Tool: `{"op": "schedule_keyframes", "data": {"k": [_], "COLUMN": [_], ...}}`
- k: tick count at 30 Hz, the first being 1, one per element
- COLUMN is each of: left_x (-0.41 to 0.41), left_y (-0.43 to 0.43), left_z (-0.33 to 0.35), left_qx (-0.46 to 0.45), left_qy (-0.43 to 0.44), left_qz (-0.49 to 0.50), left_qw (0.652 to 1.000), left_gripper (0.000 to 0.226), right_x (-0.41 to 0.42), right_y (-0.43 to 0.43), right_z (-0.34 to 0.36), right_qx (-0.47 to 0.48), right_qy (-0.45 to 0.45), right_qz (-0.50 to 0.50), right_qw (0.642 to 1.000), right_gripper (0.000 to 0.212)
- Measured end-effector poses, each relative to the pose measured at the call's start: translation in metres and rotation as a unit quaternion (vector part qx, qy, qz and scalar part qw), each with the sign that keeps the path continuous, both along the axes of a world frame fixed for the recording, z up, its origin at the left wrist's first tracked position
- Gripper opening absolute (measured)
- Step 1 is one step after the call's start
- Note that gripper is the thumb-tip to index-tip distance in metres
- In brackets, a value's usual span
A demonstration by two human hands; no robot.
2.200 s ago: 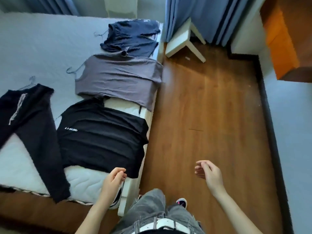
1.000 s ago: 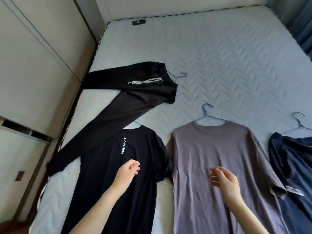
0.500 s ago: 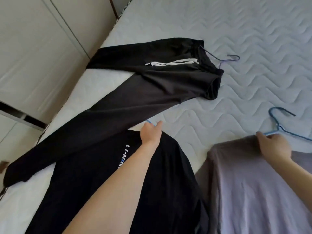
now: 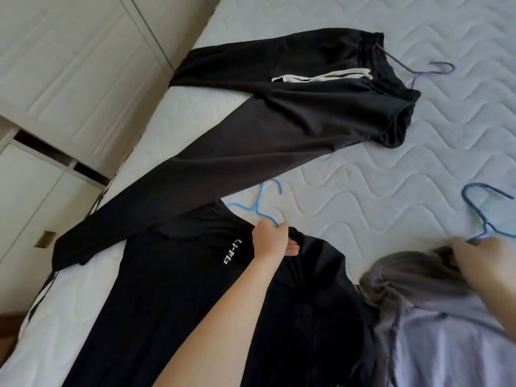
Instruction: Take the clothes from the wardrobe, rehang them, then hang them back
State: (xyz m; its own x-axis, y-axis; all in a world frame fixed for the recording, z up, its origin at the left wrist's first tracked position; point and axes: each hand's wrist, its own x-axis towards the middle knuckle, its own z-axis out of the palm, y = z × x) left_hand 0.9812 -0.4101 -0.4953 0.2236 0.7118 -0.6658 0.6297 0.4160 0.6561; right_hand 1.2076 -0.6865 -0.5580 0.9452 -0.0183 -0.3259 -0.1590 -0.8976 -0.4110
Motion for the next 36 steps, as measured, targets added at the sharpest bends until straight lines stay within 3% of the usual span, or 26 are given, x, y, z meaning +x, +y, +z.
{"op": "schedule_keyframes", "data": {"k": [2, 5, 9, 12, 17, 25, 31, 36], "left_x": [-0.024, -0.06, -0.1, -0.123, -0.141, -0.167, -0.214, -0.259], "left_y": [-0.026, -0.063, -0.094, -0.105, -0.101, -0.1, -0.092, -0.084], "left_z": [0.001, 0.007, 0.033, 0.076, 0.197, 0.424, 0.574, 0.665], "left_qx": [-0.021, -0.03, 0.027, 0.08, 0.181, 0.199, 0.228, 0.254], "left_qy": [0.006, 0.007, 0.017, -0.021, -0.097, -0.186, -0.276, -0.387], "left_qz": [-0.002, -0.015, -0.094, -0.109, -0.111, -0.062, -0.048, -0.008], "left_qw": [1.0, 0.999, 0.995, 0.991, 0.972, 0.96, 0.932, 0.886], "left_gripper": [0.026, 0.033, 0.033, 0.036, 0.037, 0.016, 0.02, 0.023], "right_x": [-0.048, -0.096, -0.144, -0.164, -0.176, -0.201, -0.235, -0.266], "right_y": [0.014, 0.009, -0.007, -0.017, -0.042, -0.072, -0.061, -0.027], "right_z": [0.047, 0.06, 0.072, 0.12, 0.229, 0.46, 0.604, 0.696], "right_qx": [-0.009, 0.004, 0.095, 0.195, 0.31, 0.444, 0.551, 0.6], "right_qy": [0.019, 0.034, 0.029, -0.004, -0.063, -0.107, -0.074, -0.057], "right_qz": [0.024, 0.056, 0.013, -0.037, -0.087, -0.067, 0.029, 0.154], "right_qw": [0.999, 0.998, 0.995, 0.98, 0.945, 0.887, 0.831, 0.783], "right_gripper": [0.033, 0.033, 0.028, 0.025, 0.026, 0.019, 0.02, 0.022]}}
